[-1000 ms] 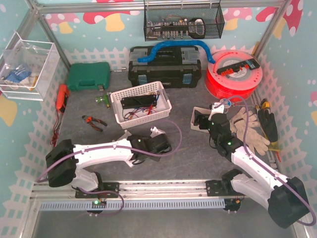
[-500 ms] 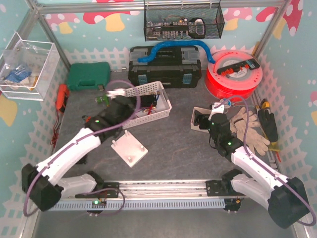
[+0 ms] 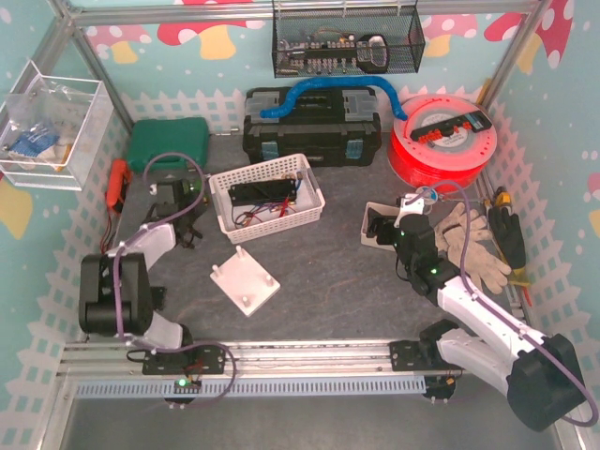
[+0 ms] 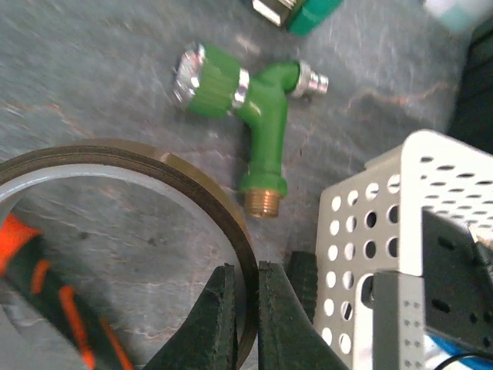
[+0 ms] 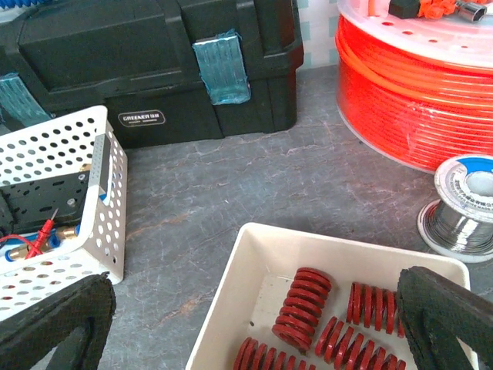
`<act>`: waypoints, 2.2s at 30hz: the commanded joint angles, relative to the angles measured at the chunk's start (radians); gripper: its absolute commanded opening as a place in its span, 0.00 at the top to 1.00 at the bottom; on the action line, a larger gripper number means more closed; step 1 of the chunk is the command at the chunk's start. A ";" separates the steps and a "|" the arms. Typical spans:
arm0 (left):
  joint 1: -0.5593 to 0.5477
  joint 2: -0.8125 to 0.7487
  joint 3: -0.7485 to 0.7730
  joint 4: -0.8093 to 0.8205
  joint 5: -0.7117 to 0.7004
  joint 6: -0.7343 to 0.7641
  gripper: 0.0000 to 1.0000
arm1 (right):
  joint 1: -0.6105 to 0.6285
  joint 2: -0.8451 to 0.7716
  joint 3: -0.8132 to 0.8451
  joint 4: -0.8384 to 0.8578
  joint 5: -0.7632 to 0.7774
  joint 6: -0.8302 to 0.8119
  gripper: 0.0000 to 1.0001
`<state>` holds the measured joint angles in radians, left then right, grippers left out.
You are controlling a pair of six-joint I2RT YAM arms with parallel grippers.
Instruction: Install the large spring
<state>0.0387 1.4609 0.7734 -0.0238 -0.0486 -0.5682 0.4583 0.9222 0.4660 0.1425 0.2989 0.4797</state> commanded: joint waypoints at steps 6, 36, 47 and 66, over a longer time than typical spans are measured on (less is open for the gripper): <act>0.004 0.109 0.063 0.079 0.089 0.018 0.79 | 0.003 0.043 0.020 0.000 0.001 0.005 0.01; -0.439 -0.507 -0.210 0.196 -0.028 0.132 0.01 | -0.194 0.487 0.381 -0.471 -0.164 0.028 0.36; -0.542 -0.560 -0.208 0.146 0.010 0.113 0.01 | -0.195 0.649 0.443 -0.464 -0.183 0.028 0.52; -0.547 -0.606 -0.210 0.091 -0.027 0.099 0.01 | -0.196 0.828 0.476 -0.373 -0.149 -0.006 0.69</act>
<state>-0.4999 0.8902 0.5602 0.0925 -0.0463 -0.4637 0.2665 1.7344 0.9489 -0.1837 0.1459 0.4831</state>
